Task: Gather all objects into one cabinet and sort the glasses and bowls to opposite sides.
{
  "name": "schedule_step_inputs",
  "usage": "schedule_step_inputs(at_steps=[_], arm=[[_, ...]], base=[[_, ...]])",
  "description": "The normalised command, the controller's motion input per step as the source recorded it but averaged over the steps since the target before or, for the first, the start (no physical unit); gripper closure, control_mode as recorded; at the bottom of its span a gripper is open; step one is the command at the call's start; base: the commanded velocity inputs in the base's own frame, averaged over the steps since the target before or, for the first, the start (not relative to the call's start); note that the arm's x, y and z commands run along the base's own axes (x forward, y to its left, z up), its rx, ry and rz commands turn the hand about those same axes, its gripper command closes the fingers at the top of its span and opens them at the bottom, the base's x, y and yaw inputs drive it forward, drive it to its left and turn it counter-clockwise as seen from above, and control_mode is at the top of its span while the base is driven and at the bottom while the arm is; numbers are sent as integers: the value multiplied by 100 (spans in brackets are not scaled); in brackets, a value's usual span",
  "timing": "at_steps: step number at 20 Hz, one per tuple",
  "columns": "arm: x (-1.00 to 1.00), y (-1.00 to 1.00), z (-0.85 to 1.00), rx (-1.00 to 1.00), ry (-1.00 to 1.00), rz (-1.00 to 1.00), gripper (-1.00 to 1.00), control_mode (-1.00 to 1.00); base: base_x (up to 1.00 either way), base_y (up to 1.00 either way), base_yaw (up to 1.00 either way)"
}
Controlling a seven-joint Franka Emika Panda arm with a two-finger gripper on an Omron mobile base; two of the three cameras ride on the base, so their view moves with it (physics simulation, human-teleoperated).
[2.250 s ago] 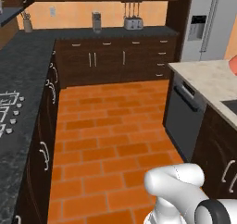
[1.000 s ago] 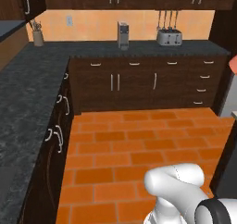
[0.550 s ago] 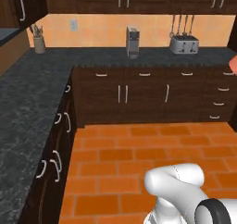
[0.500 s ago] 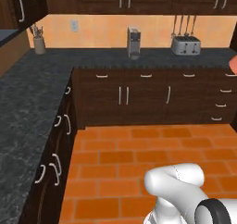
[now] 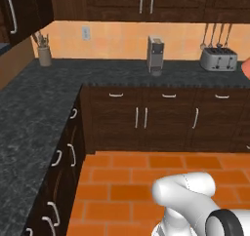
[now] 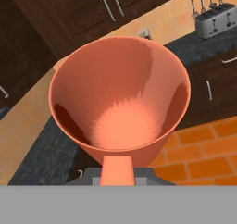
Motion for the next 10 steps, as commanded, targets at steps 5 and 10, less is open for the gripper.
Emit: schedule_step_inputs(at_steps=[5,10], arm=[[0,0,0,0,0,0,100,100],[0,0,0,0,0,0,100,100]], base=[[57,5,38],[32,9,58]])
